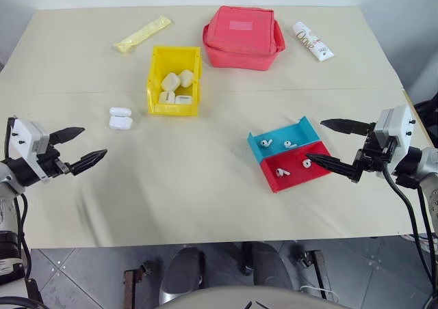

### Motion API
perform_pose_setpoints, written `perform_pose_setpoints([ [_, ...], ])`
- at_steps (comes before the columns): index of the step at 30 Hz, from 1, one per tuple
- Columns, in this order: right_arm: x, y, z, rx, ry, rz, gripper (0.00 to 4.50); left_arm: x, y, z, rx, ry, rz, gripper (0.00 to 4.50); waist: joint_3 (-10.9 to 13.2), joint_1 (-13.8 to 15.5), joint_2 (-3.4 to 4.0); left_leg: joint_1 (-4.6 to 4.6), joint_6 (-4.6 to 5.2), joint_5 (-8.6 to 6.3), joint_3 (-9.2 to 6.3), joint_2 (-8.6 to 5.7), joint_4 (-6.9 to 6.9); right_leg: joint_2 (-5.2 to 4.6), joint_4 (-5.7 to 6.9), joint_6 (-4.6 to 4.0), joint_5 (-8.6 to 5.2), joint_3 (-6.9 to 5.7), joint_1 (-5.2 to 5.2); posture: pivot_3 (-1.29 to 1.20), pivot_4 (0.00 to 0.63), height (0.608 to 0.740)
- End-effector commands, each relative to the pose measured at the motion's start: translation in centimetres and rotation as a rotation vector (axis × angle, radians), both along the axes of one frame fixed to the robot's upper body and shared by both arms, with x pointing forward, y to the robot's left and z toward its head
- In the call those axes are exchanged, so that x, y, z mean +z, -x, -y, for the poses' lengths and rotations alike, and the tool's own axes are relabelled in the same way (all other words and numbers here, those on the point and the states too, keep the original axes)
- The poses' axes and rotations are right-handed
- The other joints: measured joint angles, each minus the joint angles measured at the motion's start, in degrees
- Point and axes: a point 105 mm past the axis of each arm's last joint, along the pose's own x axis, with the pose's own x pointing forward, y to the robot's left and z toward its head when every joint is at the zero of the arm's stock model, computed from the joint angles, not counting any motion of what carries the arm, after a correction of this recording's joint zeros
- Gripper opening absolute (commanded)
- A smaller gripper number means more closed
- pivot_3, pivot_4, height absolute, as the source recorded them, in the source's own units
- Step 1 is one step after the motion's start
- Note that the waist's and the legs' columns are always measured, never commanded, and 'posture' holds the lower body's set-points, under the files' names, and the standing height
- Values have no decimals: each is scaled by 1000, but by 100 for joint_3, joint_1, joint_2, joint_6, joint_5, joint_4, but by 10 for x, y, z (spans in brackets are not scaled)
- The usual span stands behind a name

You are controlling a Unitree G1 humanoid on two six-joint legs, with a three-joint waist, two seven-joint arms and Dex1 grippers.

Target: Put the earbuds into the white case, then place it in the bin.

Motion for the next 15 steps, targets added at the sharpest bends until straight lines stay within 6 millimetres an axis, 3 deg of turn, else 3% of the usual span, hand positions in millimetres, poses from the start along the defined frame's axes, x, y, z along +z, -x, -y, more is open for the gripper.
perform_pose_setpoints([
  [1, 13, -2, 0, 5, 0, 65, 4470, 20, -1, -3, 30, -41, 104, 4500, 0, -2, 0, 1, 0, 0, 0, 0, 0, -1, 0, 0, 0, 1, 0, 0, 150, 740],
  [4, 14, -4, -1, 11, -4, 68, 4470, 21, -3, -5, 73, -18, 90, 4500, 1, -4, 1, 1, -2, -1, 0, 1, 0, 0, 0, 0, 0, 7, 0, 0, 150, 740],
  [15, 12, -8, -7, 107, 32, 63, 4470, 15, 49, -32, 182, -28, -26, 4500, 2, -133, 4, 0, -6, -5, -3, 6, -3, 1, -5, -5, -3, 31, 0, 0, 150, 740],
])
